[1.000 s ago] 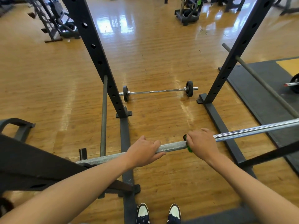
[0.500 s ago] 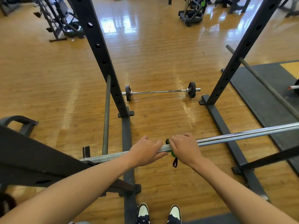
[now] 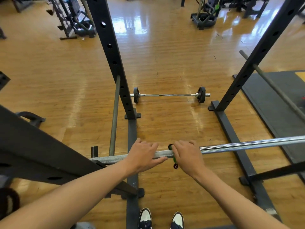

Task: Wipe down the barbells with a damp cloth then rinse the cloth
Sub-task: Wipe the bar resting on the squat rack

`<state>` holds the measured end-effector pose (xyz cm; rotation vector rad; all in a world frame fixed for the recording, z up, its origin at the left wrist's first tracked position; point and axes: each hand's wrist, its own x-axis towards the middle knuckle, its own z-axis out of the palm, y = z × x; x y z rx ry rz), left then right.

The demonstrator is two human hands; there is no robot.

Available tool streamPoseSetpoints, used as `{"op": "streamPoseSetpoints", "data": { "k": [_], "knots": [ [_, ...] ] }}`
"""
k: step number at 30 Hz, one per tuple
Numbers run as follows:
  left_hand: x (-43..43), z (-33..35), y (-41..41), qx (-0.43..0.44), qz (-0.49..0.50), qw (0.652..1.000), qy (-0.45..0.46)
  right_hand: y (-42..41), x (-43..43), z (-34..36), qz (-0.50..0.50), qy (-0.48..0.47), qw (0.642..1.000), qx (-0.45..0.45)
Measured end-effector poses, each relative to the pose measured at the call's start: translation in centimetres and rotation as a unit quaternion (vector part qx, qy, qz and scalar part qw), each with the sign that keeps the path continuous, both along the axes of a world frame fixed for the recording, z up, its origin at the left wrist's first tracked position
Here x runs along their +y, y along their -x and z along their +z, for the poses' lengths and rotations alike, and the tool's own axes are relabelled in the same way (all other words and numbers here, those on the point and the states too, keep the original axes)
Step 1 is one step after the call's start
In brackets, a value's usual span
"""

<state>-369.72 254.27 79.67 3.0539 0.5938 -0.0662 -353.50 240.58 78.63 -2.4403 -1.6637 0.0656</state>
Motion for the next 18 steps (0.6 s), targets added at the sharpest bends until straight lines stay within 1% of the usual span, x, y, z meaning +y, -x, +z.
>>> {"op": "streamPoseSetpoints", "data": {
  "k": [2,3,5,6,8,9,10,11,12,14,15,16,18],
  "knots": [
    [0.3,0.1,1.4,0.004,0.028,1.000,-0.004,-1.5,-2.4,-1.4,0.073,-0.080,0.994,-0.035],
    [0.5,0.1,2.1,0.002,0.044,0.999,-0.005,-2.6,-3.5,-1.7,0.080,-0.094,0.991,-0.054],
    [0.9,0.0,3.5,-0.012,0.082,0.996,-0.010,-3.8,-4.4,-1.3,0.035,-0.085,0.993,-0.071],
    [1.1,-0.1,4.1,-0.015,0.102,0.995,-0.014,-3.8,-4.0,-1.1,-0.011,-0.071,0.996,-0.062],
    [1.5,-0.2,5.0,-0.010,0.127,0.992,-0.016,-2.8,-1.8,-0.4,-0.111,-0.010,0.994,-0.024],
    [1.5,-0.3,5.3,-0.008,0.131,0.991,-0.016,-2.0,-0.5,-0.3,-0.140,0.020,0.990,-0.011],
    [1.5,-0.4,5.5,-0.006,0.130,0.991,-0.016,-1.1,0.6,-0.3,-0.146,0.034,0.989,-0.002],
    [1.5,-0.4,5.6,-0.006,0.129,0.991,-0.015,-0.2,1.1,-0.3,-0.131,0.024,0.991,0.006],
    [1.6,-0.5,5.6,-0.004,0.131,0.991,-0.013,0.4,0.9,-0.4,-0.094,-0.014,0.995,0.002],
    [1.7,-0.6,5.4,0.000,0.139,0.990,-0.004,0.4,-1.1,-0.8,-0.009,-0.077,0.997,-0.030],
    [1.8,-0.7,5.4,-0.002,0.143,0.990,-0.004,-0.5,-2.2,-1.0,0.017,-0.086,0.995,-0.045],
    [1.8,-0.8,5.3,-0.008,0.144,0.990,-0.005,-1.8,-3.2,-1.1,0.021,-0.081,0.995,-0.059],
    [1.8,-1.0,5.3,-0.018,0.145,0.989,-0.008,-3.8,-4.0,-0.8,-0.029,-0.037,0.997,-0.056]
  ]
}}
